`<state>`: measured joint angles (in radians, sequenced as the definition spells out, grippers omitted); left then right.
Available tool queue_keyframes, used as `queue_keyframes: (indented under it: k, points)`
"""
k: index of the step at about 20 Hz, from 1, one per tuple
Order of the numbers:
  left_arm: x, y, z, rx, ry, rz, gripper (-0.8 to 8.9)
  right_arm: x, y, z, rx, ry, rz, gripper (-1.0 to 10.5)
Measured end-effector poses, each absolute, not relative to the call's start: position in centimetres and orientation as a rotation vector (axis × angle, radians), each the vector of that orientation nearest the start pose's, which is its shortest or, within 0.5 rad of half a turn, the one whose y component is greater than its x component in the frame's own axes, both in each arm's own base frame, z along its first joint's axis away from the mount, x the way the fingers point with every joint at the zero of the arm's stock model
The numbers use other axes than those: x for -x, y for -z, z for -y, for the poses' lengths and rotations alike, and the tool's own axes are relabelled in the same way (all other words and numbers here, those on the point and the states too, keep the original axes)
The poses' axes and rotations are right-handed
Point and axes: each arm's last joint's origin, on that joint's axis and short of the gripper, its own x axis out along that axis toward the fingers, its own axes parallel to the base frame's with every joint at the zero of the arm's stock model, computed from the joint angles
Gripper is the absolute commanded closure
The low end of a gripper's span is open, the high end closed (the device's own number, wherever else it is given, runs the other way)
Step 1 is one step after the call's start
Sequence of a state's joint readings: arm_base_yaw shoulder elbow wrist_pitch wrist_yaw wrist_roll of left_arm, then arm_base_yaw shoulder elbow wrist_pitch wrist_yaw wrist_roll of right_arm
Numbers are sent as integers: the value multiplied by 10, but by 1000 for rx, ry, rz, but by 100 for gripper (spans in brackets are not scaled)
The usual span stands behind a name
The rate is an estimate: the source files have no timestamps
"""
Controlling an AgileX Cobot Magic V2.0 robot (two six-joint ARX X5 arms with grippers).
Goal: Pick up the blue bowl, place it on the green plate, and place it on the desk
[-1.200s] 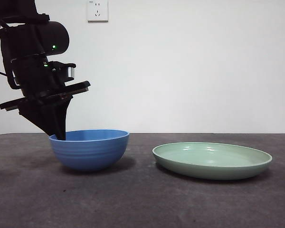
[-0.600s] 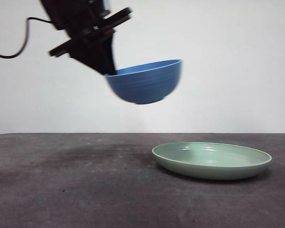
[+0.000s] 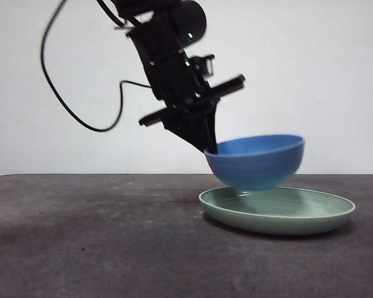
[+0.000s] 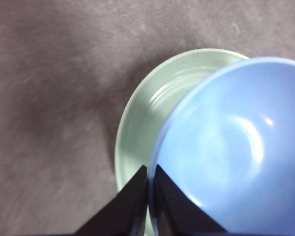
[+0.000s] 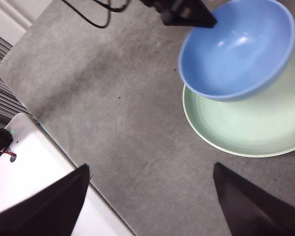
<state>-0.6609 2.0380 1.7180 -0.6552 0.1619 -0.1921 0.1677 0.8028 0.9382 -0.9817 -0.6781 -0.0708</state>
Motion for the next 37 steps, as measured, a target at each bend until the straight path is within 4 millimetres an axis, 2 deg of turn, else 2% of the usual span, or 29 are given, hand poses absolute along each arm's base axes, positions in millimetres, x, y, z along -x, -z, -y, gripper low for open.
queue_keyframes:
  k: [3,9,12,16,21,23,26,28,32,34,37]
  points:
    - [-355,-228,286,-87,658,-1054,803,-126,-318,-40,-157,-822,-813,543]
    - [-360,-204,291,-101,645,-1107,803,-127,-318,-39,-145,-795,-816,543]
    - [-358,-205,293,-103,652,-1101,795,-127,-318,-39,-145,-795,-816,543]
    - [-357,-206,296,-106,659,-1100,630,-127,-318,-39,-144,-793,-816,543]
    - [-355,-209,297,-112,658,-1112,615,-127,-318,-39,-144,-793,-815,543]
    - [-356,-216,297,-112,658,-1112,554,-127,-318,-39,-144,-793,-815,543]
    - [-356,-228,296,-102,663,-1085,554,-127,-318,-39,-137,-779,-817,543]
    - [-353,-250,287,-90,665,-1048,554,-127,-317,-38,-126,-757,-818,543]
    - [-336,-333,247,-30,671,-852,554,-127,-317,-38,-123,-751,-818,543]
    - [-322,-369,225,-6,665,-769,553,-128,-317,-38,-123,-751,-817,543]
    - [-300,-405,196,-2,654,-696,553,-128,-317,-38,-123,-751,-817,543]
